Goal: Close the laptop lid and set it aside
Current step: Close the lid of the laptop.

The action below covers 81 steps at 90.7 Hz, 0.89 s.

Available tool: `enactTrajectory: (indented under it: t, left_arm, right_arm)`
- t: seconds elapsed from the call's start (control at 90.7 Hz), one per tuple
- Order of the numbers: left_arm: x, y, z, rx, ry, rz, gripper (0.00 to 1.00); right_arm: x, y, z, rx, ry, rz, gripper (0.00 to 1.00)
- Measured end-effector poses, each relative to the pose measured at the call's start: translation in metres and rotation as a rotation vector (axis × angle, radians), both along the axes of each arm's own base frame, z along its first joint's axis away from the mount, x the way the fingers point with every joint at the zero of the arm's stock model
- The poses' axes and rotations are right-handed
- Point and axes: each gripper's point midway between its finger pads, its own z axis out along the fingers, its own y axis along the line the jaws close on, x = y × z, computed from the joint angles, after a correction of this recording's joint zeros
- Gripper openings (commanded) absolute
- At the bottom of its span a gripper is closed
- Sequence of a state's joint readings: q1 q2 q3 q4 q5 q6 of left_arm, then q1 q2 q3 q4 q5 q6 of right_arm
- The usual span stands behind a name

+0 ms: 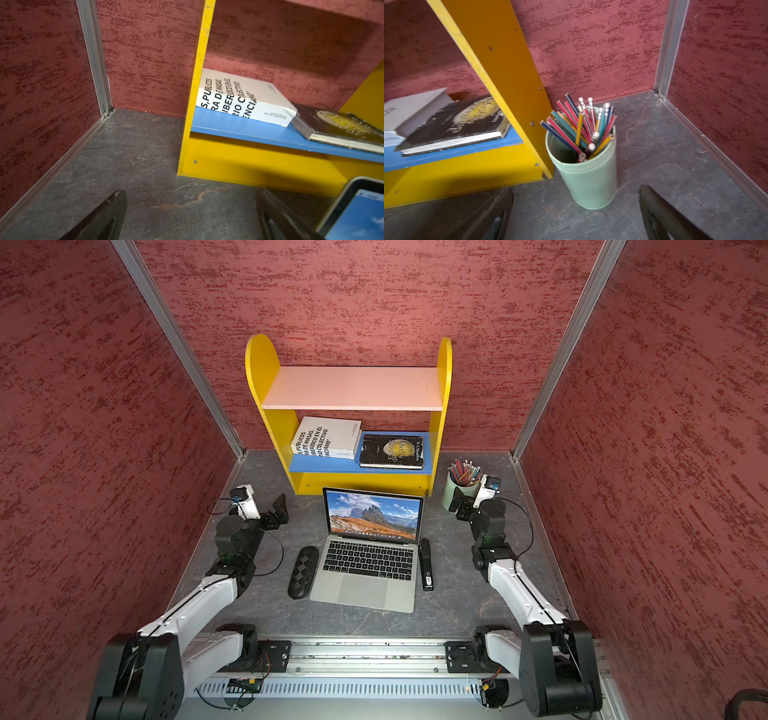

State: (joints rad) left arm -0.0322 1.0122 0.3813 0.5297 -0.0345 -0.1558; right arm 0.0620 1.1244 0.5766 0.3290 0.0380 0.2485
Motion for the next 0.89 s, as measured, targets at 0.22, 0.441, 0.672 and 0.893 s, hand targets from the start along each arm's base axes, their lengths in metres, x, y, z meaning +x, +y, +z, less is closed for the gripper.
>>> enactTrajectory:
  t: [0.22, 0.441, 0.672, 0.893]
  left_arm:
    - [-0.022, 0.012, -0.006, -0.298, 0.074, 0.095, 1.0]
    - [-0.039, 0.01, -0.001, -0.46, 0.086, 0.086, 1.0]
    - [-0.05, 0.0, 0.003, -0.531, 0.099, 0.037, 1.0]
    - [-0.055, -0.006, 0.0, -0.564, 0.124, 0.015, 1.0]
  right_arm:
    - [-0.019, 0.012, 0.014, 0.23, 0.016, 0.024, 0.98]
    - [-0.028, 0.024, 0.047, 0.351, 0.011, 0.079, 0.98]
    - [-0.024, 0.057, 0.083, 0.439, 0.025, 0.26, 0.98]
    - [-0.011, 0.095, 0.078, 0.524, 0.14, 0.41, 0.98]
